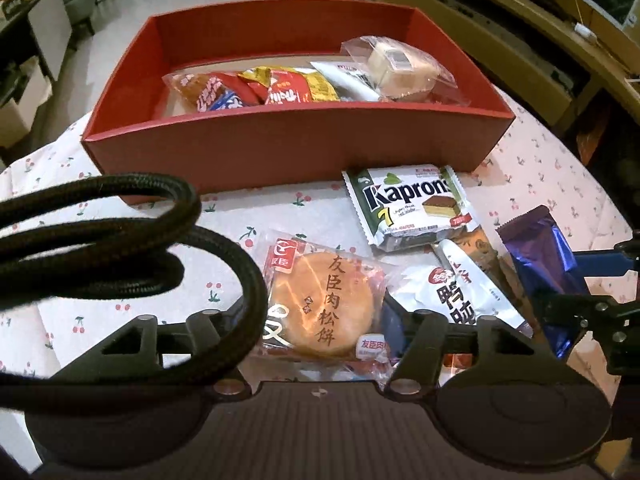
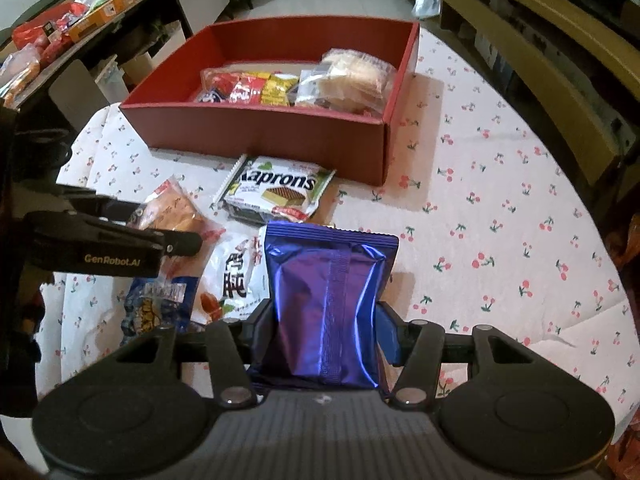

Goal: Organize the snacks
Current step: 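Lift the pastry bag and purple packet toward the red tray, then lower both packets into the red tray and open both tools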

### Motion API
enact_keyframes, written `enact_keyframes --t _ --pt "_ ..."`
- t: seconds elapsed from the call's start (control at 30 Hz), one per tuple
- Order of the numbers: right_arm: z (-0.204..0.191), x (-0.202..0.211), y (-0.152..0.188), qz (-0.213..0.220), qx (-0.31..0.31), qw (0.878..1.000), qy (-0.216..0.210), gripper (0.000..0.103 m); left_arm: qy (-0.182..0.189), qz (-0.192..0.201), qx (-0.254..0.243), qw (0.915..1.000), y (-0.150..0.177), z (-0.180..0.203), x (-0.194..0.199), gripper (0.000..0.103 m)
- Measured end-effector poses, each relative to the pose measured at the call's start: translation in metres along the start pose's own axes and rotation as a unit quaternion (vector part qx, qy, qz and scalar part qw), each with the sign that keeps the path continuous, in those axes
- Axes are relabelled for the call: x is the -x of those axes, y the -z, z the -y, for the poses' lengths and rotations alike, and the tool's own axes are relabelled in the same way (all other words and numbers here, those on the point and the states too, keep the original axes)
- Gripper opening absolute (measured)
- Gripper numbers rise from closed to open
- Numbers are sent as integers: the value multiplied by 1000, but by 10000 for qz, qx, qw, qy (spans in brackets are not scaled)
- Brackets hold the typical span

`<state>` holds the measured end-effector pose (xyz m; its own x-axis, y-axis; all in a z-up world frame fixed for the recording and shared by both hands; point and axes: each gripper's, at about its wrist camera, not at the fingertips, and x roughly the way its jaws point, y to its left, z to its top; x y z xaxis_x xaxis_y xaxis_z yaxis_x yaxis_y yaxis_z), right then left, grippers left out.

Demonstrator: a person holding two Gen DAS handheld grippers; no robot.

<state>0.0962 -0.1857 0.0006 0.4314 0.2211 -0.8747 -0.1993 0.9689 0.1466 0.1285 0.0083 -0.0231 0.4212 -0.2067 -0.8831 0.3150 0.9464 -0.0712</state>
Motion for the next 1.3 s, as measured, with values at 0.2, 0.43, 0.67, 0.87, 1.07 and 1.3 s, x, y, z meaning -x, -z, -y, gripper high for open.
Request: enact_keyframes --t 0.2,0.43,0.67,0.87,1.07,1.3 --pt "-2 3 -9 130 -13 9999 -27 61 151 245 77 9996 -3 3 20 69" --pt "-5 7 -42 507 -77 9987 37 61 307 607 229 9974 -23 5 38 69" --pt "-18 2 -84 809 -13 9967 86 61 212 931 514 9941 -57 -6 40 70" --pt "-19 -6 -113 973 -16 9951 157 61 83 1084 707 9916 -84 -17 34 69" --pt "-17 -16 -133 1026 -19 9944 251 61 -63 1144 792 9902 -98 -22 26 69" --pt "-16 -32 -147 1038 0 9939 379 61 -236 1073 831 9905 -106 -24 13 69"
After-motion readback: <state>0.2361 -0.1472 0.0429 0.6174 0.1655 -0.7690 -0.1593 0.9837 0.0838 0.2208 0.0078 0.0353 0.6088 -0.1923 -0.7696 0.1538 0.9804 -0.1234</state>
